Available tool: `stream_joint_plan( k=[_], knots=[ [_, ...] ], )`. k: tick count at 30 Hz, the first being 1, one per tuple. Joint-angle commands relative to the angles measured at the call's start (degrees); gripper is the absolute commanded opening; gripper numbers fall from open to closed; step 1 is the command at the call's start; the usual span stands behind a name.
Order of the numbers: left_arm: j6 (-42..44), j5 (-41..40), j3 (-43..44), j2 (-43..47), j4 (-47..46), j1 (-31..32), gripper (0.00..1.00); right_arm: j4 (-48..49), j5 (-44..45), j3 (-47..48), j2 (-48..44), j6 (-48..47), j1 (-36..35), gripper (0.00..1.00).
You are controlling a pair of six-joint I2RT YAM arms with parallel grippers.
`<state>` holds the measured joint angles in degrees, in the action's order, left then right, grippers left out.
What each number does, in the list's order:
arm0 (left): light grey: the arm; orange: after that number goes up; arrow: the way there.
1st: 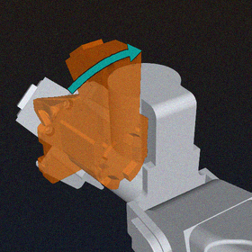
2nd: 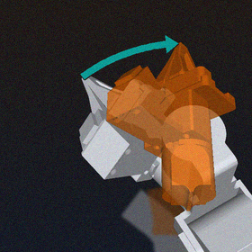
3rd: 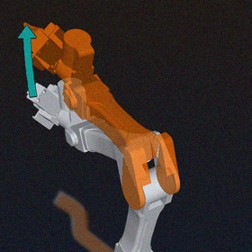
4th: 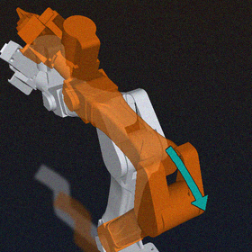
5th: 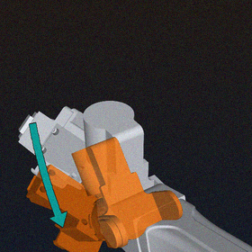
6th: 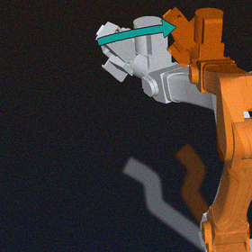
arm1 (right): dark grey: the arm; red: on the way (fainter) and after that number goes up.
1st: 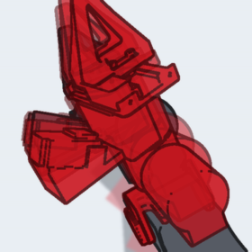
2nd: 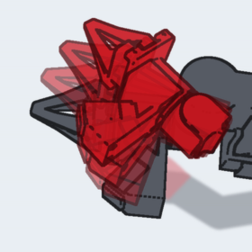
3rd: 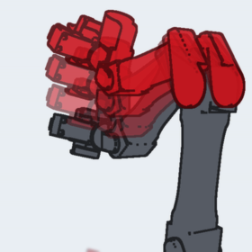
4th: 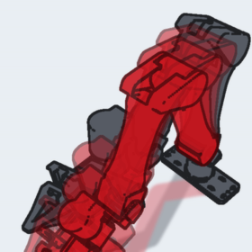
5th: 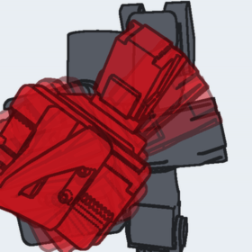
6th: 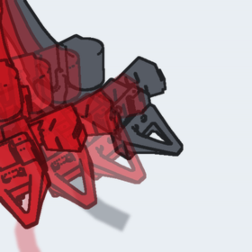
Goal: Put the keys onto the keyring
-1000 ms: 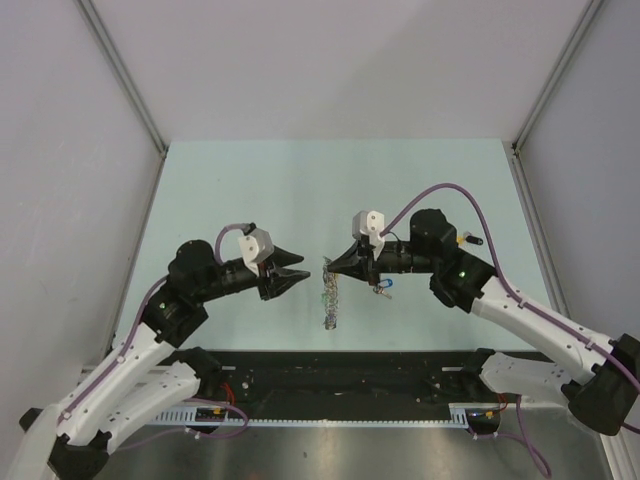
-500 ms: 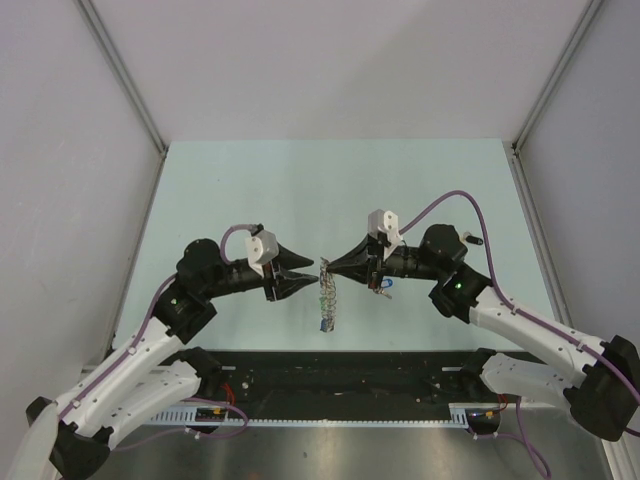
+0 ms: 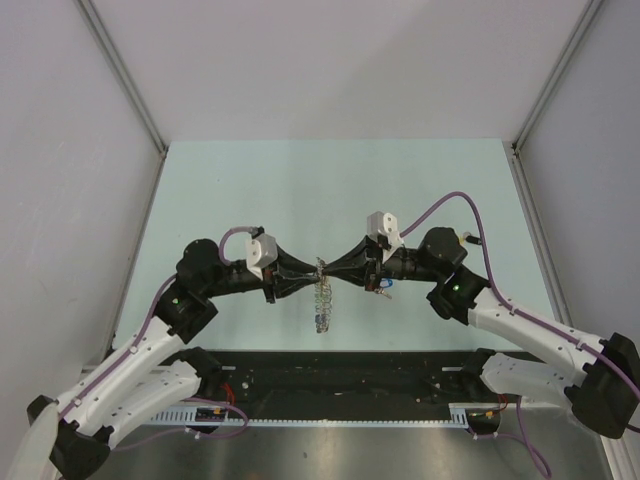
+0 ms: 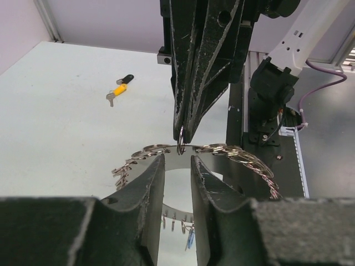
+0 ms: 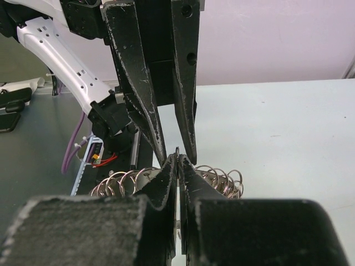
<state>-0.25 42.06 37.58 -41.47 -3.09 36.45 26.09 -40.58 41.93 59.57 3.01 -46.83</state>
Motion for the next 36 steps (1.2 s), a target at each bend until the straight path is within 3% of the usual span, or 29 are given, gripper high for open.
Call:
stream_joint_plan(
  k=[1, 12, 22, 24, 27, 29, 30, 32, 33, 36],
  knots=[
    [-1.24, 2.85, -0.05, -0.19, -2.88, -0.24, 0.27, 6.08, 0.32, 0.43, 0.02, 0.07, -0.46, 0.0],
    [-2.12, 4.43, 0.91, -1.15, -2.62, -0.15, 0.22, 6.78, -0.12, 0.61, 1.16, -0.19, -0.81, 0.0],
    [-1.77, 3.55, 1.44, -1.68, -1.57, -0.15, 0.1, 6.08, -0.38, 0.61, 1.34, -0.72, -1.16, 0.0],
    [-1.77, 3.29, 1.44, -1.59, -1.57, -0.23, 0.01, 5.56, -0.38, 0.61, 1.51, -0.98, -1.33, 0.0],
    [-0.64, 3.03, 1.53, -1.59, -0.6, -0.23, 0.0, 4.5, -0.29, 0.96, 1.43, -0.72, -1.51, 0.02],
    [0.07, 2.33, 1.62, -1.42, 0.62, -0.24, 0.0, 2.49, 0.23, 1.74, 0.73, -0.28, -1.6, 0.16],
    [0.34, 1.97, 1.62, -1.33, 1.07, -0.15, 0.0, 1.7, 1.89, 1.92, 0.29, -0.19, -1.6, 0.32],
    [2.71, 0.39, 1.7, -1.15, 2.64, -0.15, 0.0, -2.34, 4.44, 2.54, -1.64, -0.45, -1.6, 0.43],
    [3.76, 0.04, 1.7, -0.98, 2.74, -0.23, 0.0, -4.27, 7.24, 3.41, -2.35, -0.8, -1.6, 0.55],
    [5.43, -0.67, 1.79, -0.98, 5.11, -0.24, 0.0, -13.23, 11.9, 6.39, -5.07, -1.25, -1.25, 0.7]
  ],
)
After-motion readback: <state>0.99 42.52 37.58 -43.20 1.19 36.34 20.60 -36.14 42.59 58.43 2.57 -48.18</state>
